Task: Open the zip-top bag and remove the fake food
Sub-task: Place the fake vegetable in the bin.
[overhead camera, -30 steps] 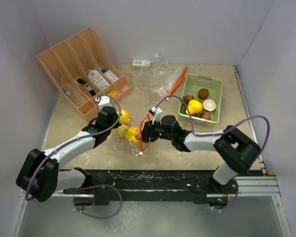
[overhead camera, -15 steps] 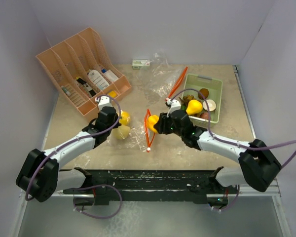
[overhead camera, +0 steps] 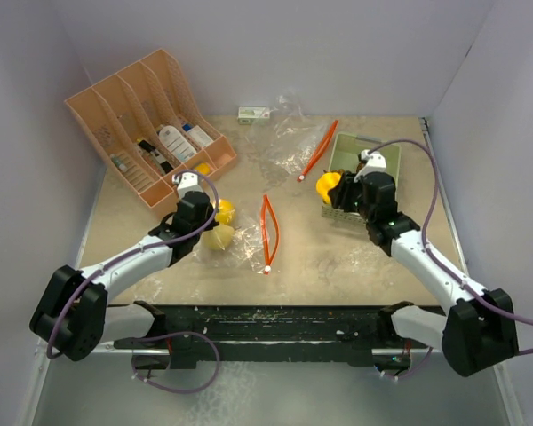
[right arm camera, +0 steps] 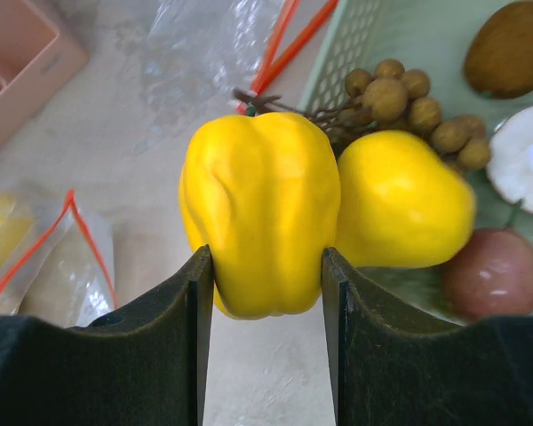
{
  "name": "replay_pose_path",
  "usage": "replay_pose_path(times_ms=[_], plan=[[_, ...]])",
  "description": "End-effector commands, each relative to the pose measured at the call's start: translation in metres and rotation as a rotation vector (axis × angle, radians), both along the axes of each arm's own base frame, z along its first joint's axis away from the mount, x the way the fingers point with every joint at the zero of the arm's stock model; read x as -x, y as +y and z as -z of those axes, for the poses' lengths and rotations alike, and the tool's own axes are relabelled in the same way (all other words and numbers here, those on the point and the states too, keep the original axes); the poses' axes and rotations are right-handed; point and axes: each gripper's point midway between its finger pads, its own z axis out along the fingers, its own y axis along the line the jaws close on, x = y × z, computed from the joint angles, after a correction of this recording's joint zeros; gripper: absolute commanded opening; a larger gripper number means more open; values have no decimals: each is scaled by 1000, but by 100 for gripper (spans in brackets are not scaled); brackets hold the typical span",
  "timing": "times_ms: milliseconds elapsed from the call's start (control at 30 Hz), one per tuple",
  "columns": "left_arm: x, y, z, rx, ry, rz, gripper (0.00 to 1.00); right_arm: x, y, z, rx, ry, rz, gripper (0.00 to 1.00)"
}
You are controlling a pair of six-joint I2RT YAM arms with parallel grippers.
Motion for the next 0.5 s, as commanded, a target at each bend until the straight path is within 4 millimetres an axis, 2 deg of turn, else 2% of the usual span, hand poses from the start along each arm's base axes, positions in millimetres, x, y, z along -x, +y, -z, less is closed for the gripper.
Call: replay_pose_path(times_ms=[0, 67, 200, 467], plan=[[-8, -6, -8, 34, -42, -3, 0, -32, -22, -43, -2, -84, 19, 16], [-7, -5, -7, 32, -38, -2, 0, -45, -38, -46, -5, -84, 55, 17], [-6, -3, -9, 27, -48, -7, 0, -63, -66, -30, 47, -34, 136, 17], [-7, -4, -6, 23, -47, 2, 0, -77, -122, -2, 114, 37, 294, 18]])
